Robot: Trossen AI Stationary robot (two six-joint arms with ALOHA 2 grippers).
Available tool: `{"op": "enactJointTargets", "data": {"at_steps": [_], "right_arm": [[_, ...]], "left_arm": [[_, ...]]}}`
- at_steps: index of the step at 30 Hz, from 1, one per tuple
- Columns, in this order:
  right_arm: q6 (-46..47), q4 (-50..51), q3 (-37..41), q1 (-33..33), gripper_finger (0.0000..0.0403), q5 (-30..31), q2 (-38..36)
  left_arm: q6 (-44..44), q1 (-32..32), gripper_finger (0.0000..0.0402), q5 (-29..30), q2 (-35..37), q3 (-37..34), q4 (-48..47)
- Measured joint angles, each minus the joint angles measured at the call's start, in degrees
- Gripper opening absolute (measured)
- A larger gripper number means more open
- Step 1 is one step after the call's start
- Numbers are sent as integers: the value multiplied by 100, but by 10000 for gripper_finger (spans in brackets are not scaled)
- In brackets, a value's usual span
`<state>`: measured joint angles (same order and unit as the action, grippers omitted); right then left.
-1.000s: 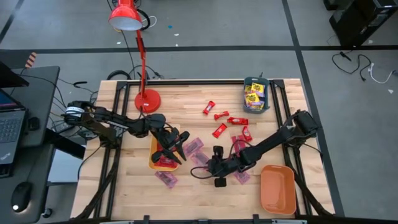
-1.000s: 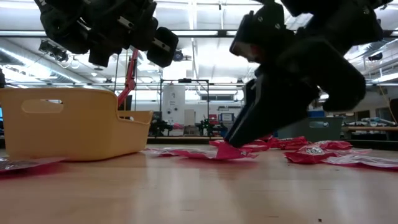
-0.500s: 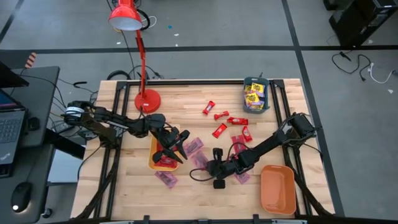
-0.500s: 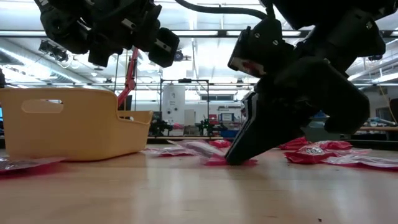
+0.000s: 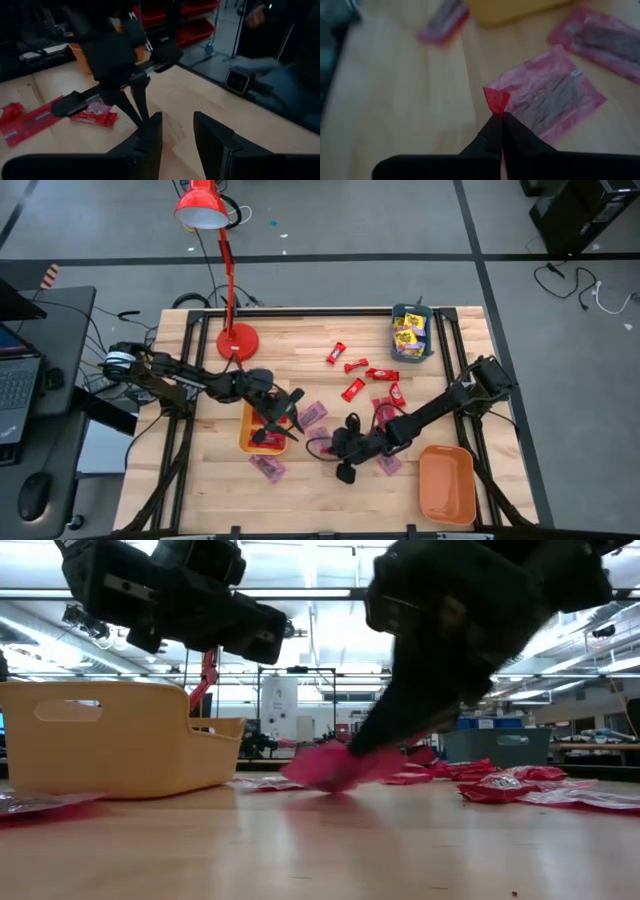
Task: Sort candy
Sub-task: Put the red candy pack into the yellow bin
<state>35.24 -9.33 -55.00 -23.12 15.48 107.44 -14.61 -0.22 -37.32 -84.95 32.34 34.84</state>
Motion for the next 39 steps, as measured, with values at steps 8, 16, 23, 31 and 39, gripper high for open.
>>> {"op": "enactJointTargets", "data": {"at_steps": [8, 16, 23, 31, 39], "right_arm": [[528, -1351, -2, 259, 0, -731, -12], [1378, -1800, -9, 459, 0, -1238, -28], [1452, -1893, -11, 473, 0, -1144, -28], [1766, -1893, -11, 621, 0, -1033, -28], [1707, -2007, -11, 748, 0, -1016, -28]], "left_arm": [[-88, -147, 114, 34, 0, 0, -30], [-608, -178, 114, 70, 0, 0, -721], [-271, -178, 114, 315, -2, 0, -1015], [-275, -215, 114, 306, -2, 0, -1397], [29, -215, 114, 657, -2, 0, -1450]]}}
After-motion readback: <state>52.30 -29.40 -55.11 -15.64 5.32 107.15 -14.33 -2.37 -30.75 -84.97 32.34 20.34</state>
